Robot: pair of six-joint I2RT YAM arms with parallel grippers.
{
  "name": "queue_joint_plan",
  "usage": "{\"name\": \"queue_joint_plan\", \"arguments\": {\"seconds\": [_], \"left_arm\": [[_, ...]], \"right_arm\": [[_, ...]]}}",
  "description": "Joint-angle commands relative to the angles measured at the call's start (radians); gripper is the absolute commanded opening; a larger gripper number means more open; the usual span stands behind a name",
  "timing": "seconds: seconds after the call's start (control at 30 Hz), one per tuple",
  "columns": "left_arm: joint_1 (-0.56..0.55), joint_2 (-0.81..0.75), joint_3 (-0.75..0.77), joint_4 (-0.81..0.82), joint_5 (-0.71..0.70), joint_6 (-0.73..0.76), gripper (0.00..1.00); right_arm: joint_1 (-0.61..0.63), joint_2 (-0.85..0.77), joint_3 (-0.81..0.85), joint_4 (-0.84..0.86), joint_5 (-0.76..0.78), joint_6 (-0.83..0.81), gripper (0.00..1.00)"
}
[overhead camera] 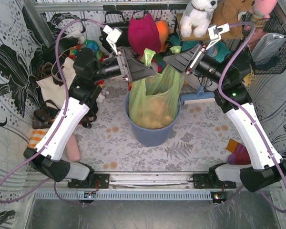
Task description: Tie the trash bag
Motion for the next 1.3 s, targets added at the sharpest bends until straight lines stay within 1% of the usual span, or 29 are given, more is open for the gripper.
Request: {"name": "queue_joint_plan", "arguments": {"seconds": [0.0, 0.13, 0.27, 0.37, 0.43, 0.5, 0.67, 0.77, 0.83, 0.9, 1.07, 1.13, 1.2, 1.27], "left_arm": [[-0.026, 0.030, 0.093, 0.061, 0.039, 0.009, 0.81], [-0.026, 0.073, 0.220, 0.068, 0.021, 0.008, 0.81], [-0.019, 0.077, 0.356, 0.086, -0.086, 0.017, 0.80], [-0.019, 0.060, 0.378, 0.120, -0.130, 0.013, 0.80], [-0.018, 0.059, 0.357, 0.169, -0.122, -0.025, 0.80], [-0.018, 0.049, 0.309, 0.206, -0.107, -0.062, 0.80], [-0.019, -0.014, 0.113, 0.248, -0.138, -0.069, 0.80], [-0.019, -0.019, 0.070, 0.277, -0.152, -0.082, 0.80], [-0.019, 0.005, 0.109, 0.268, -0.153, -0.082, 0.80], [-0.019, 0.039, 0.181, 0.250, -0.151, -0.081, 0.79], [-0.009, 0.126, 0.408, 0.192, -0.154, -0.082, 0.79], [0.003, 0.148, 0.474, 0.187, -0.152, -0.095, 0.79], [0.018, 0.158, 0.495, 0.206, -0.150, -0.122, 0.79], [0.026, 0.156, 0.481, 0.225, -0.144, -0.143, 0.79]], "right_arm": [[0.005, -0.026, 0.022, 0.011, 0.004, -0.003, 0.56], [0.005, -0.001, 0.079, 0.007, -0.001, 0.000, 0.56], [0.005, 0.077, 0.251, -0.041, -0.026, -0.005, 0.56], [0.020, 0.131, 0.377, -0.051, -0.048, 0.006, 0.55], [0.042, 0.147, 0.410, -0.046, -0.042, 0.008, 0.55], [0.062, 0.146, 0.398, -0.040, -0.034, 0.010, 0.55], [0.088, 0.077, 0.189, 0.041, 0.011, 0.033, 0.55], [0.094, 0.057, 0.108, 0.068, 0.039, 0.048, 0.54], [0.096, 0.062, 0.106, 0.067, 0.044, 0.048, 0.54], [0.099, 0.076, 0.139, 0.059, 0.041, 0.047, 0.53], [0.130, 0.148, 0.357, -0.026, 0.037, 0.003, 0.52], [0.153, 0.177, 0.442, -0.057, 0.038, -0.018, 0.52], [0.167, 0.194, 0.490, -0.076, 0.043, -0.031, 0.51], [0.167, 0.193, 0.485, -0.088, 0.054, -0.037, 0.51]]}}
